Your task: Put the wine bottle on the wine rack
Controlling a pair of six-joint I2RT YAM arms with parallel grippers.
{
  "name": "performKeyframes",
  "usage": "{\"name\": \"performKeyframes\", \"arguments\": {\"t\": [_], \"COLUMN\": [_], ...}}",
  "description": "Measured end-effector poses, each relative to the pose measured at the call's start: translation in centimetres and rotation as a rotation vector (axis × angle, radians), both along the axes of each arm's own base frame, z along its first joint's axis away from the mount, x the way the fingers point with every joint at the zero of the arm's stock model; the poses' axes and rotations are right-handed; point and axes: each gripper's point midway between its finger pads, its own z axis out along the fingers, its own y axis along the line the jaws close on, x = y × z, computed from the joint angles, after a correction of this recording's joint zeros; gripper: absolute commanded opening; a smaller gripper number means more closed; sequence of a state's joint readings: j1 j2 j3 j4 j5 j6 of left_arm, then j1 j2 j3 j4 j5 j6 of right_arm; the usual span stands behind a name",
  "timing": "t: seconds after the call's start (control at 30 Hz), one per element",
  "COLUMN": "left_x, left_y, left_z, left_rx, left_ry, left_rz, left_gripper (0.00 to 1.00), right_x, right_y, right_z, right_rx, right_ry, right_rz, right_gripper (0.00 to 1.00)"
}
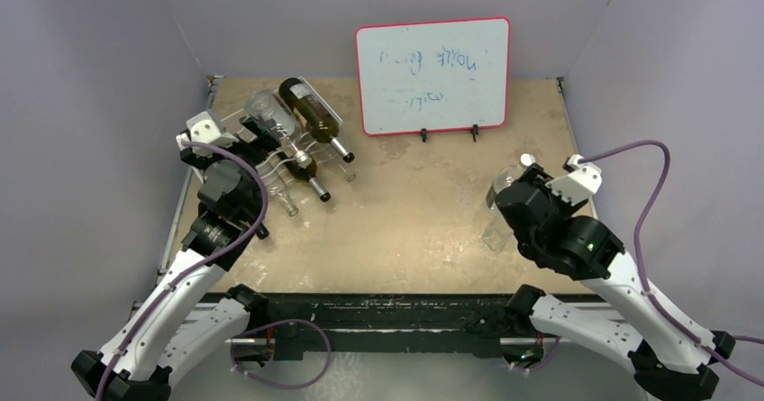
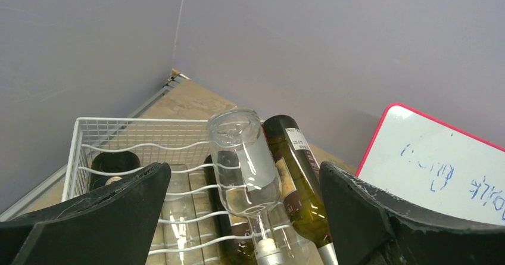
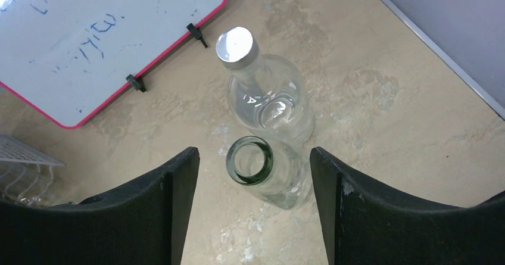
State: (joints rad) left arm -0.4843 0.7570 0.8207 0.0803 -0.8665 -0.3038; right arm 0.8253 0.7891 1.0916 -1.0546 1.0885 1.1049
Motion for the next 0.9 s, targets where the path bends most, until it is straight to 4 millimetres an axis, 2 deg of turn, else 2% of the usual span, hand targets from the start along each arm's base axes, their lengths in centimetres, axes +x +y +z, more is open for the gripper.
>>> {"name": "performKeyframes", "arguments": {"t": [0.13,0.23,0.37,0.53,0.6,0.73,0.77,0.9], "left_x": [0.1,0.1,0.1,0.2,0.3,0.4,0.4,0.6], "left_y": [-0.1,-0.1,-0.1,-0.2,-0.5,-0.9,-1.0,-1.6], "left_z": [-0.1,-0.1,-0.1,-0.1,-0.1,-0.1,-0.1,0.0], "left_rx": [0.003,0.003,0.003,0.004,0.006,0.009,0.010,0.015], "left_ry": [0.005,0.005,0.005,0.004,0.004,0.002,0.002,0.001], "left_rz": [0.000,0.000,0.000,-0.011,-0.025,-0.048,-0.053,-0.089], "left_gripper": [0.96,0.96,0.96,0.96,0.96,0.96,0.96,0.97], "right_x": [-0.2,0.0,0.5,1.2,1.3,1.7,1.8,2.2], "right_y": [-0.6,-0.4,0.2,0.7,0.4,0.2,0.3,0.8], "right_z": [-0.4,-1.6,-2.9,-3.5,-3.5,-3.5,-3.5,-3.5], "right_rx": [-0.004,-0.032,-0.075,-0.109,-0.132,-0.153,-0.160,-0.191], "right_ry": [-0.016,0.008,0.043,0.060,0.069,0.065,0.067,0.088], "right_rz": [-0.017,-0.017,-0.013,-0.008,-0.009,-0.011,-0.006,0.040], "right_gripper": [0.67,0.63,0.51,0.36,0.28,0.03,0.00,0.00]}}
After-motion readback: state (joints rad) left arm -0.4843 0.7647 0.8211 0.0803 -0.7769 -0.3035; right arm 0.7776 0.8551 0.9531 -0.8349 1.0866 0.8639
